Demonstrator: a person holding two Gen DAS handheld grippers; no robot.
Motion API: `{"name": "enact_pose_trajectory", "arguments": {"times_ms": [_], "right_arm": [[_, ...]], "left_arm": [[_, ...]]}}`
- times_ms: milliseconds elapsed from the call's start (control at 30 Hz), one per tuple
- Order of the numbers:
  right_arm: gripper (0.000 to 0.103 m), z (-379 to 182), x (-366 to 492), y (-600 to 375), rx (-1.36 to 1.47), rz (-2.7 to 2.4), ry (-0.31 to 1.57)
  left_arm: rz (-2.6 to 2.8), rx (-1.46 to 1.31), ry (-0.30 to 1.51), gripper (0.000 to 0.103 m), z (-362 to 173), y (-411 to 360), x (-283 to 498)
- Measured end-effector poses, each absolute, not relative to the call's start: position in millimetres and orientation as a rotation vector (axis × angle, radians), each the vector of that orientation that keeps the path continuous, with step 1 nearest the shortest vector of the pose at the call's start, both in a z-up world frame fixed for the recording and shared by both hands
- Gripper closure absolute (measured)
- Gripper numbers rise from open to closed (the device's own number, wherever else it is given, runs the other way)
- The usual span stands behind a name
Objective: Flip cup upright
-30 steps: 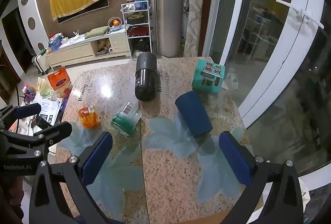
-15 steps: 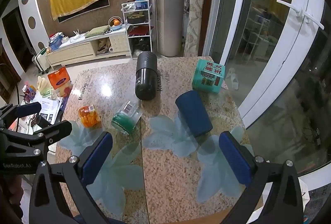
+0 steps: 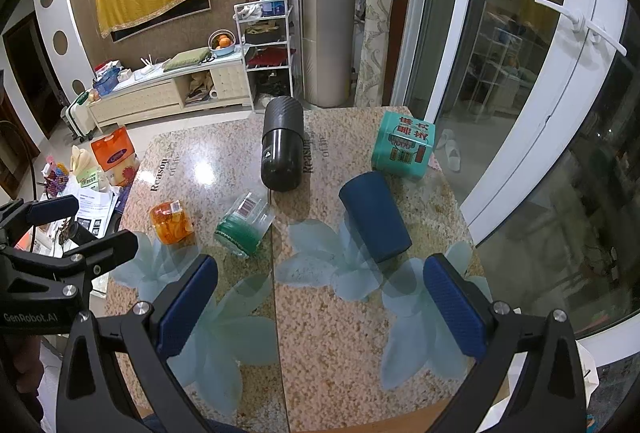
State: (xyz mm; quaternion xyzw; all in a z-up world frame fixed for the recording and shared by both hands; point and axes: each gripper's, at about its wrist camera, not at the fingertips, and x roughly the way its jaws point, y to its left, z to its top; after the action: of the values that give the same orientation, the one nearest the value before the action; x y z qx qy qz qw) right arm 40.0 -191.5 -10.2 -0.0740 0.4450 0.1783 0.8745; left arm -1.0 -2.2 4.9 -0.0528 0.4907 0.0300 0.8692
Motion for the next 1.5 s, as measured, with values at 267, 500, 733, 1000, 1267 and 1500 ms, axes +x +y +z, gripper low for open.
{"name": "enact_pose_trajectory", "arguments": {"times_ms": [267,500,733,1000,1267,1500], "right_arm": [[0.0,-10.9,38.7,-191.5,-0.153,0.372,0.935],[0.0,-13.9,37.9,-189.6,-0.151,0.373,0.947],[0.0,-16.9,40.5,-185.2,-0.142,0.408,0.975],[0.0,-22.3,43.6,-174.0,-0.165,0.463,1.014],[0.0,-34.3,52.8,-161.2,-0.17,0.525,1.067],[0.0,-45.6,67.8,-155.8,-0.17,0.562,1.11]], "left_arm": [[0.057,-0.105,1.028,0.0,4.4,-0.3,-0.2],[0.045,-0.097,1.04,0.0,0.9,2.1,0.0],[-0.005,-0.026,1.085,0.0,-3.8,6.5,-0.1],[-0.011,0.04,1.148,0.0,-12.6,20.4,5.3],[-0.034,0.067,1.21,0.0,-23.5,35.7,21.8],[-0.069,0.188,1.276,0.0,-38.2,45.0,49.9]]}}
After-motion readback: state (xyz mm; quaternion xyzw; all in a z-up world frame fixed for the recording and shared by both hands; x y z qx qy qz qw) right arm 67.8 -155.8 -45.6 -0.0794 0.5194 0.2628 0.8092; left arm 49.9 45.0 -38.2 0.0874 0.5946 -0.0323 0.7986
